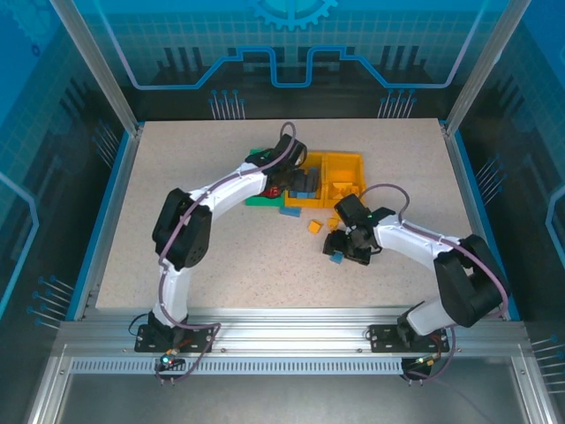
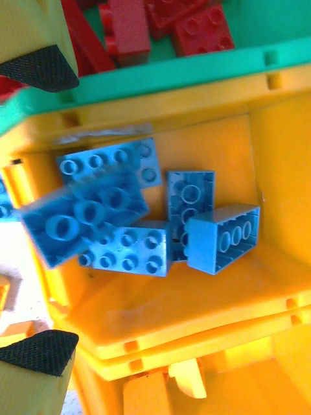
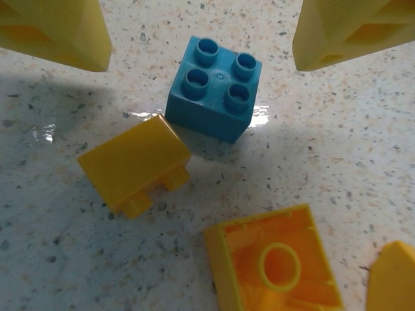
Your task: Sort the legos into containers by color
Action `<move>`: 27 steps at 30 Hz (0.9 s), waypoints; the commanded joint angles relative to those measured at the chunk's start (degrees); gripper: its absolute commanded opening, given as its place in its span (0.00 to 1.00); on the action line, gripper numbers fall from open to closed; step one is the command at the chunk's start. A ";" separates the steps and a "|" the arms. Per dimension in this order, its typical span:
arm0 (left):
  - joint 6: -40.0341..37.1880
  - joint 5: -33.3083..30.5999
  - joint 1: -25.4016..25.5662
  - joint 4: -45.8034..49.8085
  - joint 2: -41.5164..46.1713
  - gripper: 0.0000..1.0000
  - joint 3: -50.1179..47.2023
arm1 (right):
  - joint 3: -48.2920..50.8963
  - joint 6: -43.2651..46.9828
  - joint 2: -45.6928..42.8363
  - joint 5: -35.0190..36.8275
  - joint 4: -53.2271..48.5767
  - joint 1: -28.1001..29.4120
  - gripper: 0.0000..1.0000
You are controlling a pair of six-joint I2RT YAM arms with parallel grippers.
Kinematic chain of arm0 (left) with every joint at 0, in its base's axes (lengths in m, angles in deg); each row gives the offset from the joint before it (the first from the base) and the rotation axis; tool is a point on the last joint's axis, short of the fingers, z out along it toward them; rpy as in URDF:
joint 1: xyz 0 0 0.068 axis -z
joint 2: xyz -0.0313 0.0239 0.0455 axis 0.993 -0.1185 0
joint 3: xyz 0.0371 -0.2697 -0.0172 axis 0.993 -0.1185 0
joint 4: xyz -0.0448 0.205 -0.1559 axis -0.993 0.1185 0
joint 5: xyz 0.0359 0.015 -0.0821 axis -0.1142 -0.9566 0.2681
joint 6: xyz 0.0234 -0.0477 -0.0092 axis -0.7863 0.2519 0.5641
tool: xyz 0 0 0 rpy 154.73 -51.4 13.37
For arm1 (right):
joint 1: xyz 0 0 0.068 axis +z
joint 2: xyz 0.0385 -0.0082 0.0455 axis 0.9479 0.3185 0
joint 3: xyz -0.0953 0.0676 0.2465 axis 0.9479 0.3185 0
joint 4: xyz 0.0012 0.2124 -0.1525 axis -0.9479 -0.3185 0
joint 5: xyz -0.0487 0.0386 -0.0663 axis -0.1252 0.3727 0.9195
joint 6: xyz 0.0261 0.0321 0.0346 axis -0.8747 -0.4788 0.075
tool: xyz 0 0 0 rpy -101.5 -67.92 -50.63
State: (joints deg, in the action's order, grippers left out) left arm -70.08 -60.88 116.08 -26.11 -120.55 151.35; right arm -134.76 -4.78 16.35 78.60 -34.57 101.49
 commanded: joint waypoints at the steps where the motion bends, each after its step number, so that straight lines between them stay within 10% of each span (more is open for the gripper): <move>1: 3.06 0.77 0.02 -3.95 7.97 0.99 -4.62 | -2.62 -0.86 2.61 1.27 0.23 1.57 0.74; 8: 4.69 0.52 0.03 -6.56 16.66 0.99 -14.81 | -5.36 -0.10 7.95 4.29 -0.39 2.72 0.69; 18: 6.18 -1.58 0.00 -8.37 24.17 0.99 -27.57 | -9.75 0.98 8.55 6.26 -4.27 6.80 0.36; 27: 8.72 -5.05 0.06 -9.37 28.43 0.99 -35.62 | -23.40 7.11 6.56 4.86 -7.94 4.05 0.34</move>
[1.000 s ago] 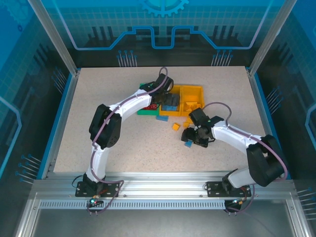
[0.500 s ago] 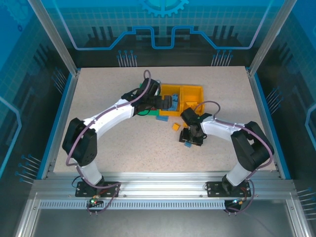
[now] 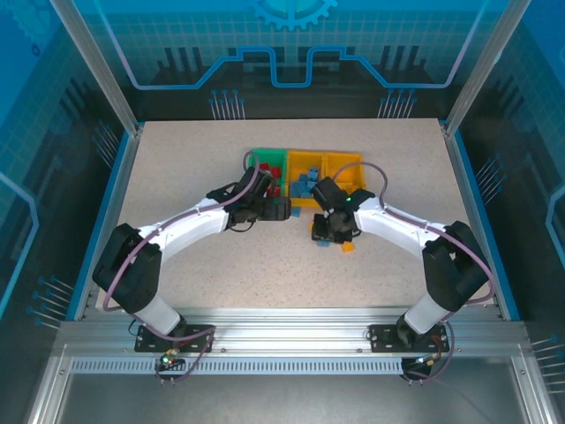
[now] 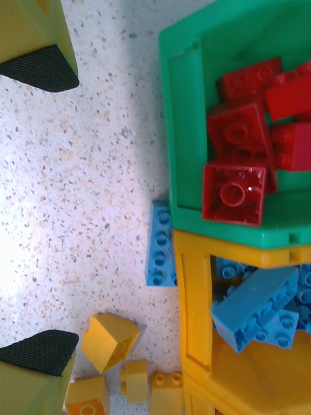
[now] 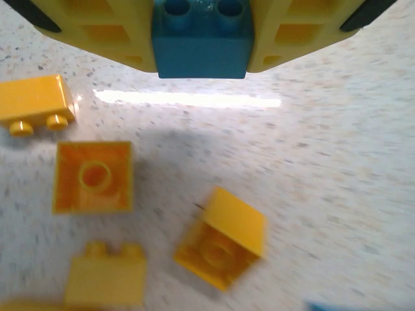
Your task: Sort the legos into containers by color
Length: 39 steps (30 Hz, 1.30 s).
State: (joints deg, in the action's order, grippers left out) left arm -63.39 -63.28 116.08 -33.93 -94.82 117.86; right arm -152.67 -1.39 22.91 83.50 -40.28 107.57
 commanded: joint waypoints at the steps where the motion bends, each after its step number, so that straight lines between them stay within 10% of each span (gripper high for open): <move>1: 2.29 -2.76 0.03 -1.80 3.08 0.99 -2.98 | -7.86 4.79 1.18 -0.07 -2.26 -3.08 0.34; 22: -0.38 4.42 2.72 -3.37 -10.72 0.99 2.47 | -60.12 11.65 40.85 -1.43 -10.08 -13.46 0.43; 26: -0.26 3.94 3.39 -3.29 -14.37 0.99 5.60 | -60.42 12.63 40.43 -2.20 -10.02 -13.40 0.75; 39: 0.24 -2.48 4.89 0.30 -25.59 0.99 16.05 | -40.58 15.51 25.01 4.00 -4.42 -14.27 0.76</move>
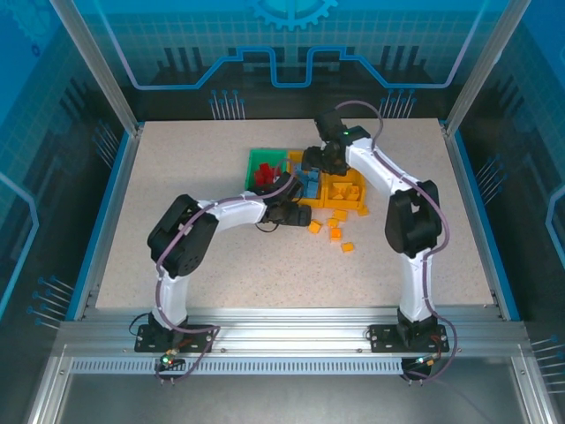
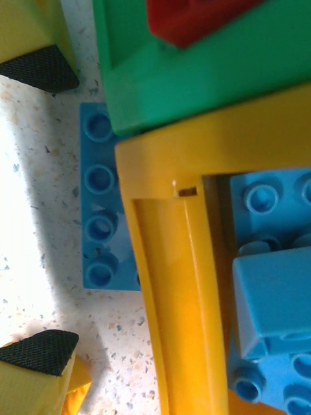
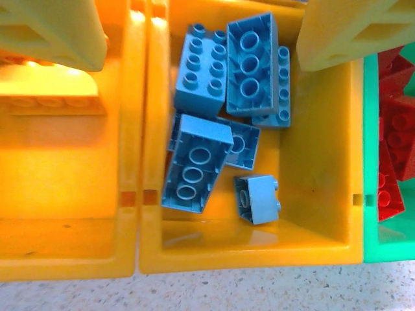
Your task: Sort the legos into containers by color
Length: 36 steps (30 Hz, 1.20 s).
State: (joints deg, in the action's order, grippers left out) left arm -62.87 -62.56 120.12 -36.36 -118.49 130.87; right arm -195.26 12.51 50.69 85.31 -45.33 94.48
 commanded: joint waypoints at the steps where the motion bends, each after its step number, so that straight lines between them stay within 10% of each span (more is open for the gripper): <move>1: -0.26 -4.17 1.03 3.10 -2.38 0.99 3.61 | 2.54 1.70 -2.88 2.10 0.43 -1.50 0.75; 13: -1.87 -11.57 1.69 2.91 -6.68 0.98 6.52 | 6.21 1.71 -5.09 0.95 2.01 -3.45 0.74; 27: -2.50 -10.00 1.76 0.17 -7.11 0.63 6.71 | 9.76 2.68 -7.19 0.93 2.01 -4.48 0.74; 36: 1.65 -9.29 3.26 3.25 -2.89 0.62 0.53 | 11.33 2.74 -9.14 0.55 1.75 -6.08 0.75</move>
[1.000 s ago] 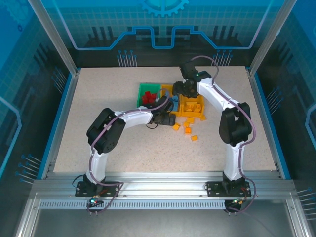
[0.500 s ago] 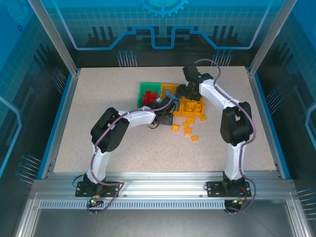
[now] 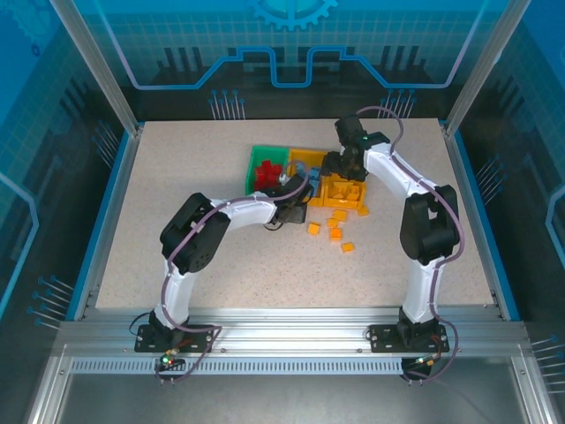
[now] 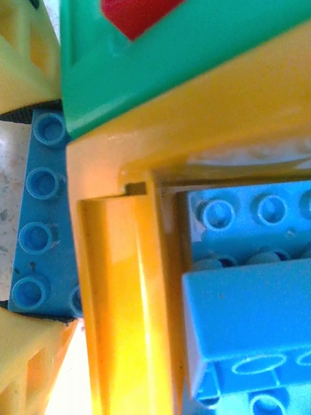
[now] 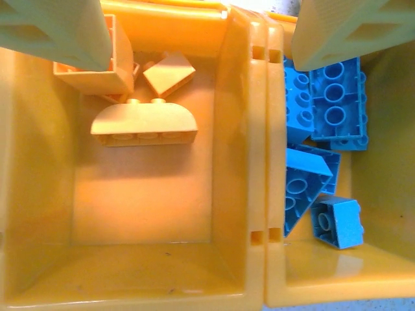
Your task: Sort the legos into containers by color
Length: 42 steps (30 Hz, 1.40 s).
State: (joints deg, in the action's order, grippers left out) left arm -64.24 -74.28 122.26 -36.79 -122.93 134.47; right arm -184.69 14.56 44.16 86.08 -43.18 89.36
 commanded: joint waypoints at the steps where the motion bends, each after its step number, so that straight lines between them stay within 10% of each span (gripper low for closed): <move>1: 3.80 2.29 1.42 4.48 1.91 0.63 -3.87 | 0.99 0.71 -2.96 -0.29 -0.31 -1.19 0.75; 19: 3.38 1.00 4.05 8.74 14.38 0.64 -3.94 | 12.34 0.95 -12.85 -0.66 2.97 -4.41 0.75; 42: -7.04 11.15 -6.86 11.79 -8.82 0.77 32.47 | 37.27 -4.01 -30.68 -3.28 6.38 2.42 0.76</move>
State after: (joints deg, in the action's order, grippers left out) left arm -70.30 -65.75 115.34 -26.17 -130.91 164.00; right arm -148.88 12.75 15.13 83.04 -37.15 91.20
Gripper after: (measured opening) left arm 0.753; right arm 0.761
